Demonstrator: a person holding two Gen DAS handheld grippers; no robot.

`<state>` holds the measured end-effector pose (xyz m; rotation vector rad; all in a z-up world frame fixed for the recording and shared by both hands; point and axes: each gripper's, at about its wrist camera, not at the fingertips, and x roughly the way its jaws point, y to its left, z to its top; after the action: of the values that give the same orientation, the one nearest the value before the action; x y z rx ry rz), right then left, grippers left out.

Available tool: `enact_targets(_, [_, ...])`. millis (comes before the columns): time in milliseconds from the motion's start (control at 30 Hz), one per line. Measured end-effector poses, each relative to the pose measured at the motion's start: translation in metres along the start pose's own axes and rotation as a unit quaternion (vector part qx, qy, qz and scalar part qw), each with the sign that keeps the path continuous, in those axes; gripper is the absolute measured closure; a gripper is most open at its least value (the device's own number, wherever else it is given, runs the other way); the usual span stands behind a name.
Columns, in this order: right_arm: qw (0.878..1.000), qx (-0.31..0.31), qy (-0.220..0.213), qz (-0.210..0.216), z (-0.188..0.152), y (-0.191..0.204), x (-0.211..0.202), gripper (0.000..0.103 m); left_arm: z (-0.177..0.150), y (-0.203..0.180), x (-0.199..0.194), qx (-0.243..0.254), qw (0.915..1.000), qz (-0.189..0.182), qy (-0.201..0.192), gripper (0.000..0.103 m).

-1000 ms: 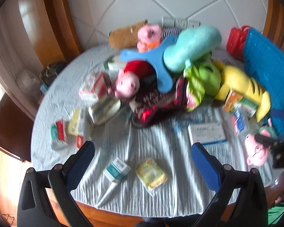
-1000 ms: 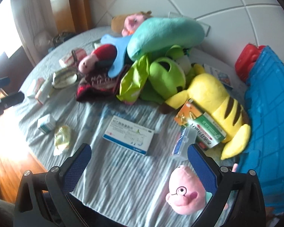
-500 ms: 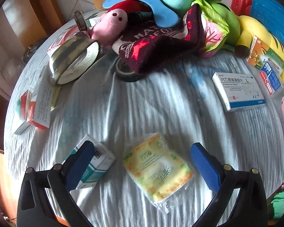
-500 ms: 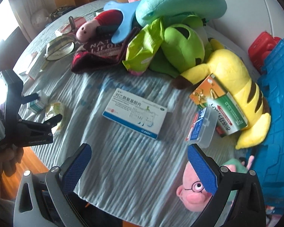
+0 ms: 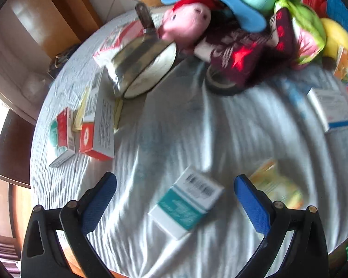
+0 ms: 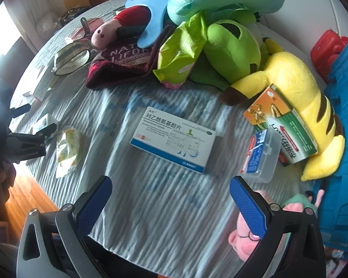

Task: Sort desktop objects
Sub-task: 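Grasp the white-teal medicine box with the left tool while the right tool grasps the clear snack packet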

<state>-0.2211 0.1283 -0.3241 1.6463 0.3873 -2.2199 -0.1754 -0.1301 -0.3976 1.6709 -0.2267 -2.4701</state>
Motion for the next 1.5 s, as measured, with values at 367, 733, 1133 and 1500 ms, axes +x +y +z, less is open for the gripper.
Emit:
enact_targets(367, [1.000,-0.020,0.008,0.017,0.005,0.030,0.018,0.000,-0.006,0.005,-0.002,-0.001,0.9996,-0.027,0.003,0.064])
enact_targets(733, [0.993,-0.089,-0.014,0.072,0.030,0.119,0.060,0.000,-0.005,0.048,-0.023,-0.037,0.9973,-0.058,-0.027,0.066])
enact_targets(1133, [0.992,-0.111,0.015,0.052,0.031,0.179,0.112,0.020,0.003,0.087,-0.024,-0.027,0.9965,-0.068,-0.039,0.067])
enact_targets(1500, [0.993,-0.106,0.023,0.056,0.032,0.180,0.118,0.065,0.008,0.093,-0.028,-0.022,0.9962,-0.073,-0.043,0.066])
